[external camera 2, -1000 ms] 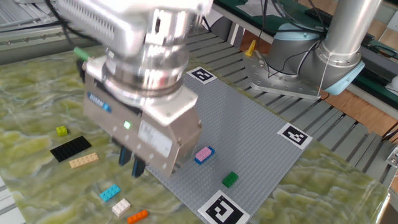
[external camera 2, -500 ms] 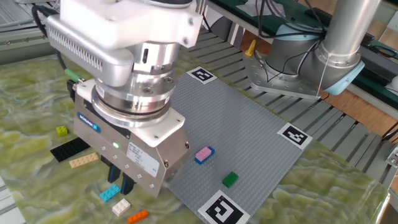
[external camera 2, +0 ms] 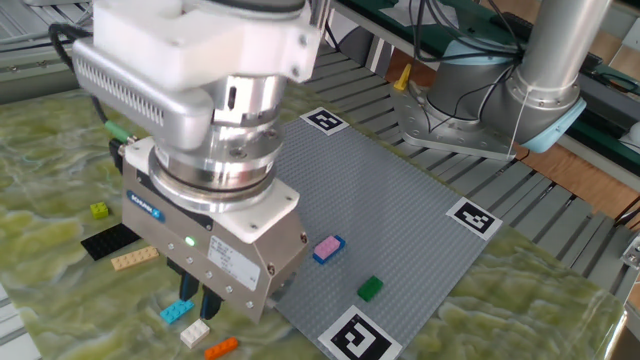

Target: Stack small Lego blocks randomly, one at a time

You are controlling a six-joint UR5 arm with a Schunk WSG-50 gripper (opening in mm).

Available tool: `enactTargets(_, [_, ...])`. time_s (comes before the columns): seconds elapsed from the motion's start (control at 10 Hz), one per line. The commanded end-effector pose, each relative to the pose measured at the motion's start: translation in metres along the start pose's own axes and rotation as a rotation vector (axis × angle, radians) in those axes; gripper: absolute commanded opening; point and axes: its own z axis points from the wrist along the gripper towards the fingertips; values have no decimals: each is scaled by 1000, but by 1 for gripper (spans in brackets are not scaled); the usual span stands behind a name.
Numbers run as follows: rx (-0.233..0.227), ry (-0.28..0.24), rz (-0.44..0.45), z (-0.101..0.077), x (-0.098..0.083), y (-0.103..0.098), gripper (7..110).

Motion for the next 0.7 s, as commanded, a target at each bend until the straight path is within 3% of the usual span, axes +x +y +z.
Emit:
enactTargets(0.0, [9,-2,9,9,-2,-5,22])
enactTargets(0.3, [2,-6,9,9,-5,-9,22])
enactTargets(0.6, [-3,-30,1,20,-13,-9,22])
